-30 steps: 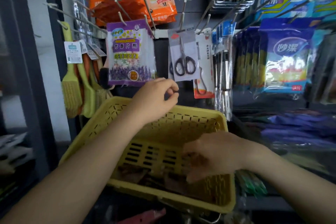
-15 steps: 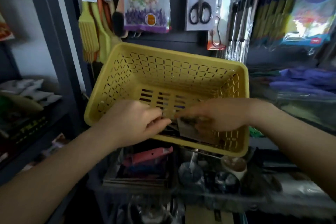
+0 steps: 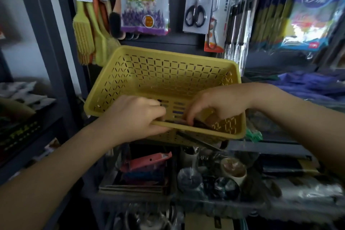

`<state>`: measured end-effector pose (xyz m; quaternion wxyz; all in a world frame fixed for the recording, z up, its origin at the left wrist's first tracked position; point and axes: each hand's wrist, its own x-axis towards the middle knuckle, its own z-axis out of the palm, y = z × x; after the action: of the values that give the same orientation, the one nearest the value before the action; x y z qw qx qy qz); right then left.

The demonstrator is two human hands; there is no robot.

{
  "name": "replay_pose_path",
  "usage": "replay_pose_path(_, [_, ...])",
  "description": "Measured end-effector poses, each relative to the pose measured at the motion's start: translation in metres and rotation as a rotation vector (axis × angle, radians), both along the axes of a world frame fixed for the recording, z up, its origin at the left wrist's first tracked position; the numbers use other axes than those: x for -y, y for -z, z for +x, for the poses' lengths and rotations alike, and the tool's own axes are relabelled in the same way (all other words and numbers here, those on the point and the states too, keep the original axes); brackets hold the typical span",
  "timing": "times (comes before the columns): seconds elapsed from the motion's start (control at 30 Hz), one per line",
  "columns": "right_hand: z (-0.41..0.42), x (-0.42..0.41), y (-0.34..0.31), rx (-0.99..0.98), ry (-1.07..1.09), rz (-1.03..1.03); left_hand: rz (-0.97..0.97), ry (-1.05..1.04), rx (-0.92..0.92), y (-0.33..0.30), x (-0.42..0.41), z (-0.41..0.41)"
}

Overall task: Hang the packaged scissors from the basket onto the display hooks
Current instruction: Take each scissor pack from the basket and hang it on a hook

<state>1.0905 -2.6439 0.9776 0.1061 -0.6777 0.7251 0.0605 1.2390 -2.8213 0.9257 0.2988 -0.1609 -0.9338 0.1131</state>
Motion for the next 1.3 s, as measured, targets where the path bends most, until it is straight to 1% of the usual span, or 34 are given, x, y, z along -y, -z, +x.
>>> replay_pose_path(0.1, [-0.015, -0.008, -0.009, -0.009, 0.01, -0.202, 0.073, -0.034, 0.061, -0.011, -0.001, -0.009])
replay_pose_path(0.17, [-0.028, -0.013, -0.016, -0.025, 0.045, -0.362, 0.16, -0.075, 0.156, -0.019, -0.002, -0.017])
replay_pose_path(0.23, [-0.042, -0.018, -0.024, 0.024, 0.145, -0.635, 0.308, -0.042, 0.2, -0.025, -0.005, -0.025])
replay_pose_path(0.27, [-0.048, -0.019, -0.027, 0.101, 0.216, -0.8, 0.354, -0.027, 0.191, -0.027, -0.005, -0.03])
replay_pose_path(0.3, [-0.051, -0.019, -0.029, 0.218, 0.301, -0.961, 0.381, -0.038, 0.188, -0.029, -0.004, -0.037])
replay_pose_path(0.33, [-0.054, -0.017, -0.03, 0.371, 0.367, -1.094, 0.427, -0.057, 0.194, -0.033, -0.003, -0.043])
replay_pose_path(0.37, [-0.055, -0.014, -0.03, 0.536, 0.409, -1.188, 0.533, -0.037, 0.196, -0.037, -0.001, -0.051])
replay_pose_path(0.4, [-0.055, -0.009, -0.029, 0.67, 0.436, -1.239, 0.71, 0.025, 0.185, -0.044, -0.002, -0.058])
replay_pose_path(0.47, [-0.058, 0.001, -0.024, 0.82, 0.472, -1.276, 1.108, 0.139, 0.084, -0.057, -0.004, -0.077])
replay_pose_path(0.5, [-0.061, 0.006, -0.022, 0.867, 0.485, -1.289, 1.221, 0.139, 0.019, -0.063, -0.007, -0.088])
replay_pose_path(0.53, [-0.064, 0.009, -0.023, 0.916, 0.492, -1.316, 1.25, 0.093, -0.03, -0.067, -0.012, -0.098])
replay_pose_path(0.6, [-0.07, 0.013, -0.029, 1.052, 0.495, -1.405, 1.191, 0.016, -0.077, -0.074, -0.02, -0.117])
replay_pose_path(0.67, [-0.075, 0.015, -0.04, 1.17, 0.47, -1.475, 1.13, -0.007, -0.109, -0.086, -0.025, -0.133])
replay_pose_path(0.73, [-0.081, 0.016, -0.055, 1.17, 0.453, -1.509, 1.117, 0.025, -0.148, -0.105, -0.026, -0.143])
replay_pose_path(0.8, [-0.087, 0.019, -0.071, 1.097, 0.46, -1.529, 1.143, 0.073, -0.182, -0.126, -0.025, -0.152])
replay_pose_path(0.87, [-0.092, 0.025, -0.086, 1.052, 0.454, -1.553, 1.089, 0.101, -0.233, -0.139, -0.023, -0.163])
replay_pose_path(0.97, [-0.096, 0.039, -0.11, 1.066, 0.419, -1.614, 1.014, 0.11, -0.344, -0.148, -0.018, -0.177])
replay_pose_path(1.03, [-0.095, 0.049, -0.124, 0.975, 0.394, -1.628, 1.061, 0.171, -0.398, -0.149, -0.017, -0.18])
replay_pose_path(1.1, [-0.093, 0.059, -0.137, 0.876, 0.353, -1.649, 1.154, 0.244, -0.447, -0.147, -0.014, -0.179])
replay_pose_path(1.13, [-0.093, 0.063, -0.143, 0.836, 0.339, -1.667, 1.186, 0.268, -0.45, -0.145, -0.013, -0.177])
replay_pose_path(1.2, [-0.093, 0.068, -0.154, 0.762, 0.347, -1.709, 1.216, 0.288, -0.398, -0.14, -0.011, -0.174])
replay_pose_path(1.3, [-0.096, 0.072, -0.166, 0.748, 0.387, -1.726, 1.275, 0.321, -0.319, -0.14, -0.007, -0.17])
